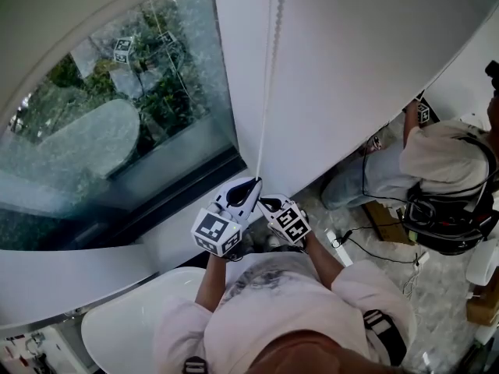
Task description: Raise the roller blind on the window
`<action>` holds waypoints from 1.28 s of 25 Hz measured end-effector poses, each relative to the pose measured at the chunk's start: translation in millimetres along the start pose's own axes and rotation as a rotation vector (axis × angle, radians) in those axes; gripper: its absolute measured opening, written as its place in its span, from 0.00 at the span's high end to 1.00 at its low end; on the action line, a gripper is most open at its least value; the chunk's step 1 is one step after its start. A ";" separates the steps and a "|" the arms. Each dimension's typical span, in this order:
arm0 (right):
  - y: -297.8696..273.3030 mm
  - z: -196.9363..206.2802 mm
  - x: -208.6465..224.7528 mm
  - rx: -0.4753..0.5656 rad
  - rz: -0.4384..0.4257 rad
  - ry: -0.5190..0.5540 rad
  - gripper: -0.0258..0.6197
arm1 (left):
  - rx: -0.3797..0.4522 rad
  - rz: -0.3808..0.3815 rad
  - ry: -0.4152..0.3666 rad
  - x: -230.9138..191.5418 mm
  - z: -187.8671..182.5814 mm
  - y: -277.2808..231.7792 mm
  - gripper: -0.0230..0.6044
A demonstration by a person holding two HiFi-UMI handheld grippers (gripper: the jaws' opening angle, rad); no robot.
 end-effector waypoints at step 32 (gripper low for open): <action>118.1 -121.8 -23.7 0.255 0.073 0.054 0.73 | -0.008 -0.034 -0.017 -1.8 0.9 3.1 0.95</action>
Point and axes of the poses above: the fingertips, and each gripper's own axes: y backward along the fingers, x to its right, z out of its underside, the point moved 5 cm from there along y, backward along the fingers, and after that the axes turned 5 degrees about -z, right-handed, at the moved point
